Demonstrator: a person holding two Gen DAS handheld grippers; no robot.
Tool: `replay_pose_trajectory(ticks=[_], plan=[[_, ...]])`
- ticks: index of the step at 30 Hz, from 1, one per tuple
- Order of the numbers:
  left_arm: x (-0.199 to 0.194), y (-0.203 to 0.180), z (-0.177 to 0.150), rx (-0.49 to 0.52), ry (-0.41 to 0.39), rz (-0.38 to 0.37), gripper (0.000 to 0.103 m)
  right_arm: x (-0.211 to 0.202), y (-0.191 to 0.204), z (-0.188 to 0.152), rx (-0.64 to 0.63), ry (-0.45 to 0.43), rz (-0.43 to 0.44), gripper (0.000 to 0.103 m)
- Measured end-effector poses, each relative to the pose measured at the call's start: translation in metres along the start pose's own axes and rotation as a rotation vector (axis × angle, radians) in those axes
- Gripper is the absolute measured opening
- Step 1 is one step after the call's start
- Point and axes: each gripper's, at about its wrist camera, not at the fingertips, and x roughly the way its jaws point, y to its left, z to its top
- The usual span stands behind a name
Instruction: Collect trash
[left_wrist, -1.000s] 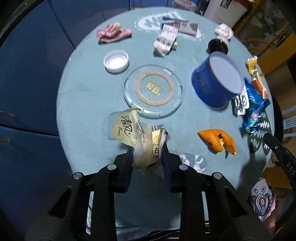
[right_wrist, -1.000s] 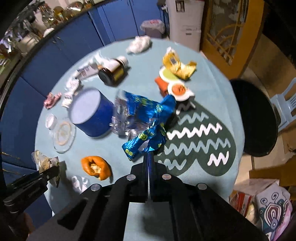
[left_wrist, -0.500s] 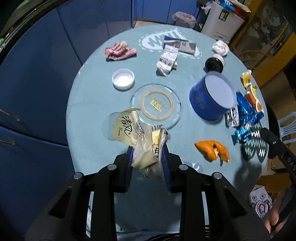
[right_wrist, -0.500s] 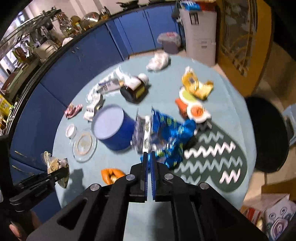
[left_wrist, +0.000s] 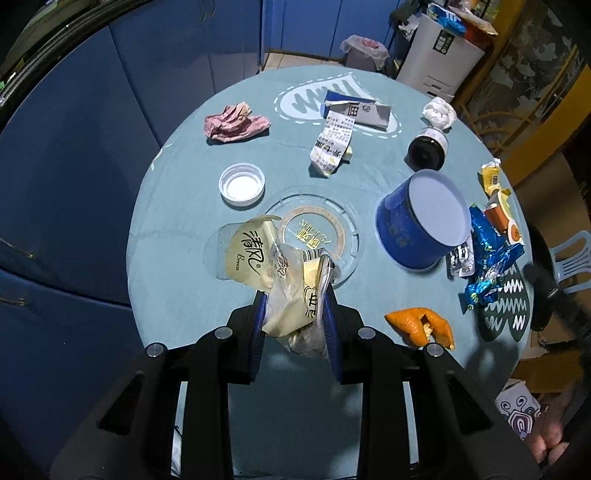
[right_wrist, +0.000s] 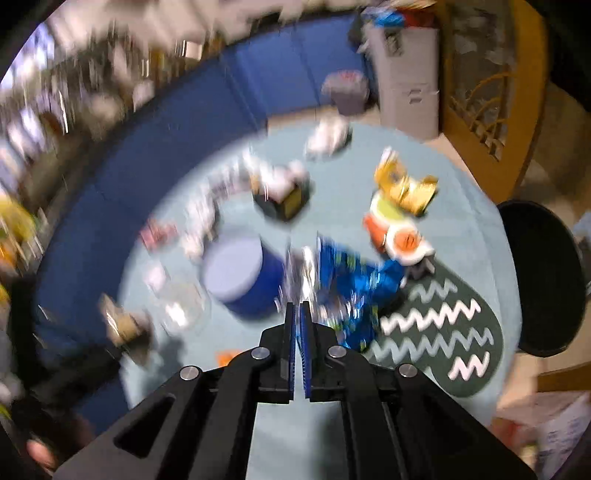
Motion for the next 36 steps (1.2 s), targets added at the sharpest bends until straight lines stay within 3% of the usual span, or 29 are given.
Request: replay_pose_trajectory(ticks=[3, 7, 13, 14, 17, 21, 28, 33, 36], plan=[[-0.004, -0.002, 0.0, 0.01, -0.019, 0.003, 0.029, 0.002, 0.002, 0.006, -0.061, 0.022, -0.081, 0.004], [-0.006, -0.003, 0.0, 0.016, -0.03, 0.003, 0.03, 0.009, 0.017, 0.002, -0.188, 0.056, -0.09, 0.004], [-0.007, -0.003, 0.0, 0.02, -0.035, 0.011, 0.03, 0.005, 0.021, -0.007, -0.213, 0.012, -0.13, 0.004], [-0.007, -0.003, 0.0, 0.021, -0.037, 0.009, 0.03, 0.003, 0.019, -0.007, -0.21, 0.01, -0.13, 0.004], [-0.008, -0.005, 0.0, 0.03, -0.044, 0.006, 0.03, -0.004, 0.009, -0.007, -0.13, -0.005, -0.026, 0.004], [-0.01, -0.007, 0.0, 0.038, -0.054, 0.003, 0.03, -0.011, 0.013, -0.009, -0.143, -0.044, 0.02, 0.004], [-0.012, -0.008, 0.001, 0.048, -0.061, -0.001, 0.03, -0.013, 0.021, -0.007, -0.173, -0.063, 0.015, 0.004], [-0.013, -0.008, 0.001, 0.049, -0.065, -0.005, 0.03, -0.005, 0.019, -0.008, -0.155, 0.012, 0.079, 0.004], [-0.013, -0.009, 0.001, 0.053, -0.067, -0.006, 0.03, -0.01, 0.017, -0.009, -0.14, -0.038, -0.02, 0.001]])
